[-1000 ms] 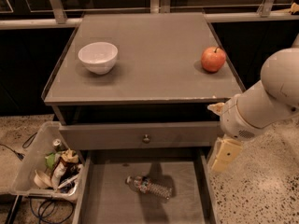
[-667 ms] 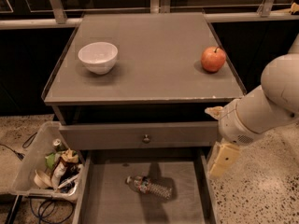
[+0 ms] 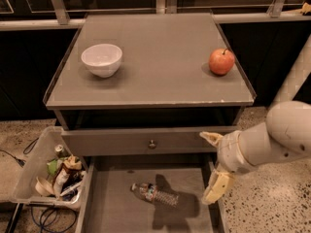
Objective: Pick water bottle from middle drawer and place on counter
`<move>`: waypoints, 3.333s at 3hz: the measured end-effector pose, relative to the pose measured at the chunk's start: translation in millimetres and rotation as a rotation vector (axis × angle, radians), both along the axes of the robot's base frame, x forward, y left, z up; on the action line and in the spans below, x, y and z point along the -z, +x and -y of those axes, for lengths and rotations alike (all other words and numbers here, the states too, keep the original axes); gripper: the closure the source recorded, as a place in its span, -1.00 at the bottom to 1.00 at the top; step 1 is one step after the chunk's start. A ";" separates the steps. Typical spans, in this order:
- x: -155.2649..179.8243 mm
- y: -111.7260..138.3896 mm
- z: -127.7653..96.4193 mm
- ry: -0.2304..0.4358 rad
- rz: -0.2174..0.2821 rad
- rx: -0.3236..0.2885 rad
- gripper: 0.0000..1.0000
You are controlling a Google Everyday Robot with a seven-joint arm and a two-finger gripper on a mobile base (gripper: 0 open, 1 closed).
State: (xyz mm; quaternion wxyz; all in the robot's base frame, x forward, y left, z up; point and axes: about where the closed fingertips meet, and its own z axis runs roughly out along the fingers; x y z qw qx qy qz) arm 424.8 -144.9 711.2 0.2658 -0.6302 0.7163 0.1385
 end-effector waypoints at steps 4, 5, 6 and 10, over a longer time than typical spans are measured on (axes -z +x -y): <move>97.6 -23.8 -45.5 0.172 0.098 -0.108 -1.00; 131.4 -12.3 -42.2 0.180 0.097 -0.077 -1.00; 174.3 1.8 -43.8 0.200 0.098 -0.049 -1.00; 297.1 21.9 -88.2 0.191 0.027 -0.012 -1.00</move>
Offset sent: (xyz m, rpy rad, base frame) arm -0.0226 0.0435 -0.0802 0.2743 -0.1725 0.1423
